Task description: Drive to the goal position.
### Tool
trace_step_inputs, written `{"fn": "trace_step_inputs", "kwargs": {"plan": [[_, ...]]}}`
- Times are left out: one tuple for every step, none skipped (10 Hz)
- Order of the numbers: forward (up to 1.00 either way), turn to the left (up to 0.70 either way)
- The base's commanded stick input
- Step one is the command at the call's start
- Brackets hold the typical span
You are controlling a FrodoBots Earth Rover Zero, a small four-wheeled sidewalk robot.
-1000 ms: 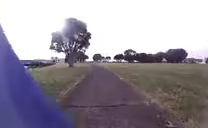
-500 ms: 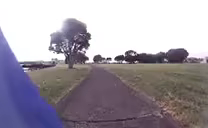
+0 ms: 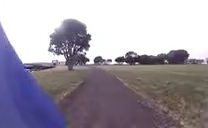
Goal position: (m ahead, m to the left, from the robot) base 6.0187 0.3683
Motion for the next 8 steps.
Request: {"fn": "trace_step_inputs", "kwargs": {"plan": [[0.70,0.00],[0.70,0.00],[0.70,0.00],[0.70,0.00],[0.70,0.00],[0.70,0.00],[0.70,0.00],[0.70,0.00]]}}
